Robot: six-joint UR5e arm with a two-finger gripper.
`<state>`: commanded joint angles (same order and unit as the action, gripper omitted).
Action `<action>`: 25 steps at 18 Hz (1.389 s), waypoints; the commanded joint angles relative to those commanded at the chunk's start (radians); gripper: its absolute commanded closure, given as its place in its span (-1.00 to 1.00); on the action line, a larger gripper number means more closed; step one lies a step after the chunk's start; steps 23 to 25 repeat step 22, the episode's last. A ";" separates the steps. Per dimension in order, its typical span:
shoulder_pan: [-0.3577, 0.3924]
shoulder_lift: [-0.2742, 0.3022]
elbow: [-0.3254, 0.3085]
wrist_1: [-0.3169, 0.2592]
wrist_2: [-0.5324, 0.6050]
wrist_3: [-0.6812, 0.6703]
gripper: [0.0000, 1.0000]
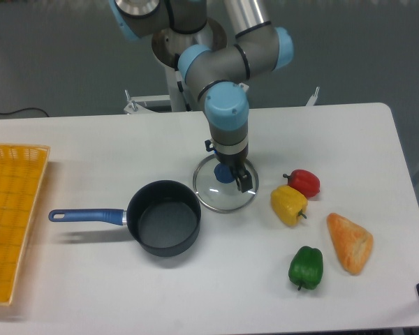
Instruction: Place the lid on the table
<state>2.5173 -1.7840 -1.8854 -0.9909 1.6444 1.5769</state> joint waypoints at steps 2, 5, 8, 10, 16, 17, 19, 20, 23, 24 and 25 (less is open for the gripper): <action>-0.003 0.003 0.026 -0.002 0.005 -0.008 -1.00; 0.002 0.015 0.052 -0.030 0.005 -0.008 -1.00; 0.003 0.014 0.120 -0.110 0.000 -0.006 -1.00; 0.006 0.009 0.172 -0.156 0.002 0.003 -1.00; 0.034 -0.008 0.258 -0.245 -0.026 0.006 -1.00; 0.034 -0.008 0.258 -0.245 -0.028 0.006 -1.00; 0.034 -0.014 0.258 -0.244 -0.047 0.006 -1.00; 0.034 -0.014 0.258 -0.244 -0.055 0.006 -1.00; 0.034 -0.014 0.258 -0.242 -0.060 0.006 -1.00; 0.034 -0.014 0.258 -0.242 -0.060 0.006 -1.00; 0.034 -0.014 0.258 -0.242 -0.060 0.006 -1.00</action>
